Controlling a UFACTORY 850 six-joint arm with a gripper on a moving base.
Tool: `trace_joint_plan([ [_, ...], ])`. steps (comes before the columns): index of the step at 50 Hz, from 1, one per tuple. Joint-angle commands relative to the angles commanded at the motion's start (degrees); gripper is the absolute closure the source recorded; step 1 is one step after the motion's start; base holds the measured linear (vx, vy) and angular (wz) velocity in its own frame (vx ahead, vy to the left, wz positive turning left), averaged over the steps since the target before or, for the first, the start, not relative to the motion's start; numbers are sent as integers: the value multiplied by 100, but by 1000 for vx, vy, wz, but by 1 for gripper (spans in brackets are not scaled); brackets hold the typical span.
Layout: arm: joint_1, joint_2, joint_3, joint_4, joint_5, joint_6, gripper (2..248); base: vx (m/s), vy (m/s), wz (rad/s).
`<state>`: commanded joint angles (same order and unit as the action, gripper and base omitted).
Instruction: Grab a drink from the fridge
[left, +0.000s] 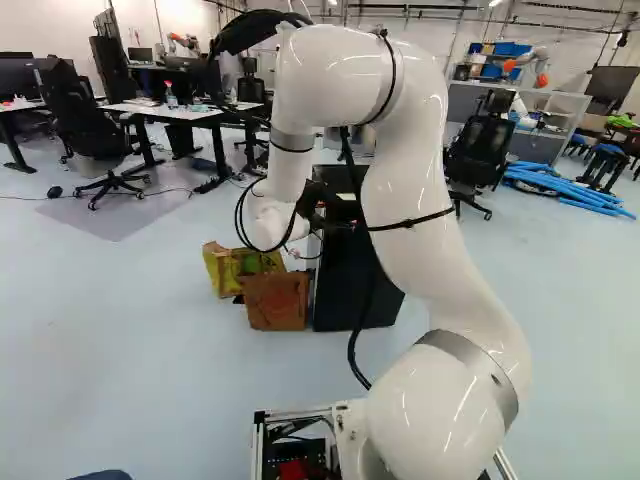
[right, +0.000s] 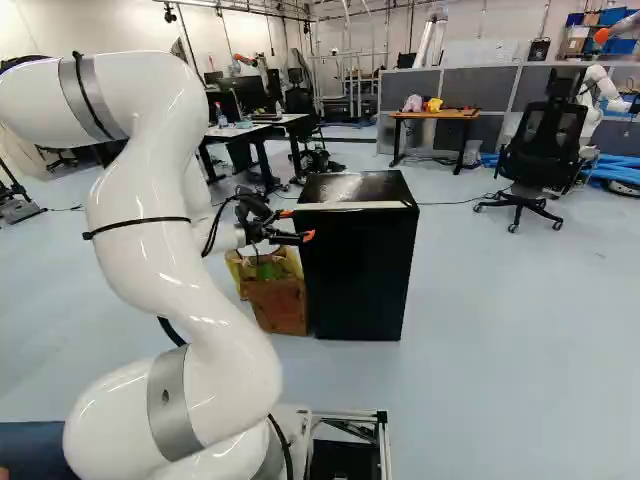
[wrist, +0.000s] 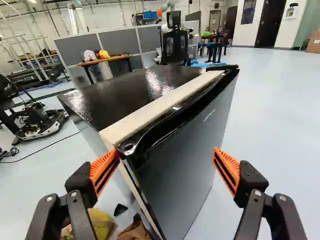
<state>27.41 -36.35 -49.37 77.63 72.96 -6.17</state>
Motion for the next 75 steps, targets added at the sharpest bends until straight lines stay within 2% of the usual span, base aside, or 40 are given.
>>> trace_joint_plan([
  [19,0,0,0,39,0,0,3,0,0,0],
  [75,0,0,0,549,0,0,3,0,0,0],
])
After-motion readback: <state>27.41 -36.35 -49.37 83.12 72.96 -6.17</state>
